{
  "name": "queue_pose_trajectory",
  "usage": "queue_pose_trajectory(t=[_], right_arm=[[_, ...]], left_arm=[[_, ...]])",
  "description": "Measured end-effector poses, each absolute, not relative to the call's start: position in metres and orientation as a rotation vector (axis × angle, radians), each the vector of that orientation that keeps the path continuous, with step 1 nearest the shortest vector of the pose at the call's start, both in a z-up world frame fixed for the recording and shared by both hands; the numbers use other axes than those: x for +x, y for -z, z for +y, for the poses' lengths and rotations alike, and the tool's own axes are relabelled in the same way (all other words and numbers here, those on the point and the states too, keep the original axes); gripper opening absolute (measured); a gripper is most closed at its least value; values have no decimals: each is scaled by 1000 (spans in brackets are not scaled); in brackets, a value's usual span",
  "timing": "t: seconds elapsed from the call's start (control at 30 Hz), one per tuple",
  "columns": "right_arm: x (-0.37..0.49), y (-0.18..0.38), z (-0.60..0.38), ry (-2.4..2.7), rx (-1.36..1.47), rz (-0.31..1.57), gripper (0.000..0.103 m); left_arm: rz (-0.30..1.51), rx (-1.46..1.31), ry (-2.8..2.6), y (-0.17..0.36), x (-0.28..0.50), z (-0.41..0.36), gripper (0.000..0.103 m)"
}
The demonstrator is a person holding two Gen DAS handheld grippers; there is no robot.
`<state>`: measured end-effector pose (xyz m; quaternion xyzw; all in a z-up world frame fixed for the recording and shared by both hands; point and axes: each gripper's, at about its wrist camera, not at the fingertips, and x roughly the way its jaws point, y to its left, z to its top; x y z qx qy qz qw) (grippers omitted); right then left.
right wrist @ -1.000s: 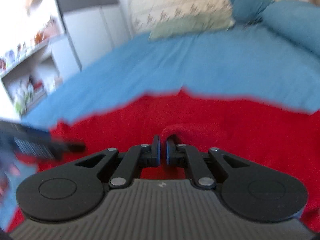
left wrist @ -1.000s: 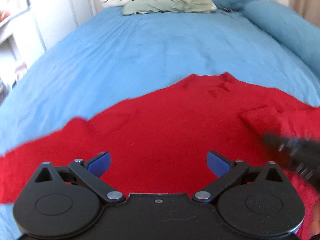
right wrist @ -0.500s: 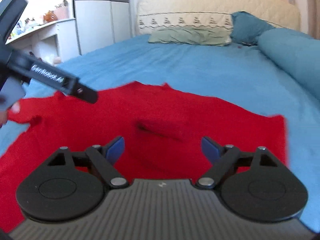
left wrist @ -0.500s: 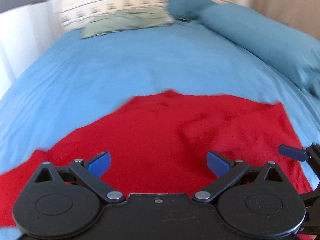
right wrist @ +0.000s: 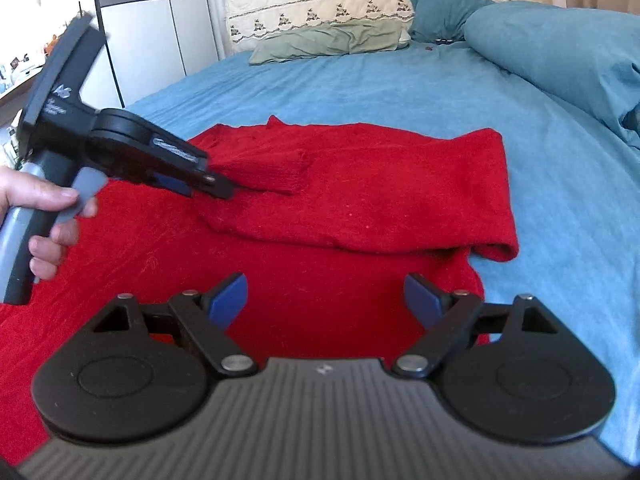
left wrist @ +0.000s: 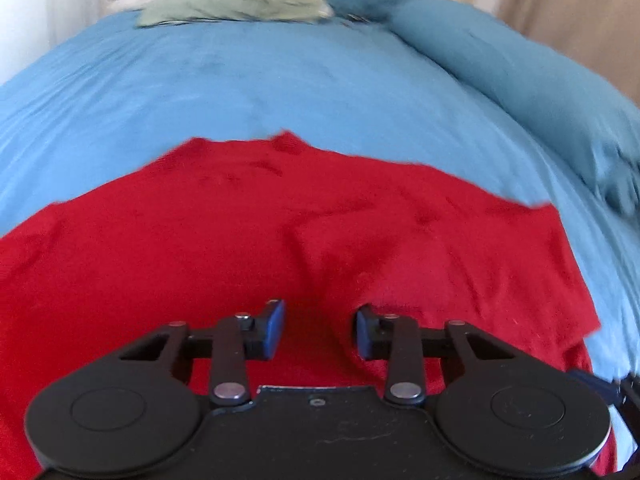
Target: Fold small clothes
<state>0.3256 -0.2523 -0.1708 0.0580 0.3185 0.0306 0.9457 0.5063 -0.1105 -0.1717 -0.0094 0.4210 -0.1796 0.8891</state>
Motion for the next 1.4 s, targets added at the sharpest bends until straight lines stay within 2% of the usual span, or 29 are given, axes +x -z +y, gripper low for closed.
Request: queue_pose_trajectory(t=[0.4, 0.53, 0.7, 0.73, 0.8, 0.87, 0.93, 1.07, 1.1, 1.17, 1.23, 1.3, 1.33, 1.37, 1.4], right_arm=[[322, 175, -258, -42, 156, 641, 102], [320, 176, -257, -45, 165, 639, 103], [322, 175, -257, -44, 173, 636, 103], [322, 174, -256, -44, 174, 636, 103], [321, 174, -256, -46, 178, 635, 103], [321, 173, -257, -46, 184, 634, 103], [322, 173, -258, -47, 188, 633, 103], [323, 173, -259, -48, 188, 633, 103], [323, 173, -259, -48, 188, 633, 103], [323, 173, -260, -49, 189, 633, 103], [323, 173, -261, -50, 193, 632, 103], [323, 173, -261, -51, 195, 631, 103], [323, 173, -261, -51, 195, 632, 103], [323, 173, -261, -51, 195, 632, 103], [323, 173, -261, -52, 194, 632, 103]], left_arm=[[843, -324, 289, 182, 487, -53, 45], [734, 34, 319, 169, 479, -102, 58], [625, 372, 403, 171, 475, -161, 58], [622, 401, 419, 173, 475, -167, 57], [626, 417, 420, 175, 480, -172, 45], [656, 326, 379, 173, 488, -160, 27], [695, 164, 338, 169, 497, -137, 23], [763, -111, 272, 174, 505, -86, 25], [783, -178, 276, 178, 503, -74, 25], [822, -284, 282, 188, 500, -57, 36], [811, -337, 308, 191, 491, -48, 40], [795, -338, 343, 191, 488, -49, 54], [787, -336, 359, 188, 486, -51, 65], [780, -339, 367, 186, 486, -53, 71], [774, -342, 368, 185, 487, -56, 73]])
